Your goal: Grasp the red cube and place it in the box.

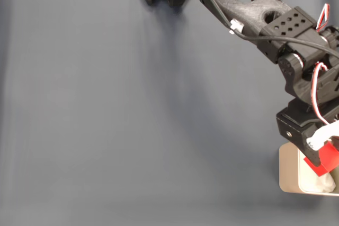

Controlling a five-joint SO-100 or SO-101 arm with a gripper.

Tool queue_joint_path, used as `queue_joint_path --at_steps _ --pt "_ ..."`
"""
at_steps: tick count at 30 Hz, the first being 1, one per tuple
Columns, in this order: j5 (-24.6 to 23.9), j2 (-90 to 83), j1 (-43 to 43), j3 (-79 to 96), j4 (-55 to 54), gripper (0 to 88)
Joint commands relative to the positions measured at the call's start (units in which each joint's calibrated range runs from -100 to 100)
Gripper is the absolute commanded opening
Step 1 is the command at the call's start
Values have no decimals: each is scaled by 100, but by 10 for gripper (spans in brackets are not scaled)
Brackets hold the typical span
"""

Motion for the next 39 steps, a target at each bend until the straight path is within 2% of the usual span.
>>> queue_joint_path --at_steps 1,24,25,26,28,30,34,39 --pt "0 -29 -22 -386 -161 47" --pt "-44 66 -57 -459 -317 53" --pt "-59 66 -57 -459 -317 77" --pt "-103 66 -57 -459 -333 142" --pt "-254 49 -57 -495 -407 320" --pt "-337 49 -57 -568 -530 397" --pt "-298 49 -57 -587 -563 448" --pt "-288 49 -64 -587 -637 460"
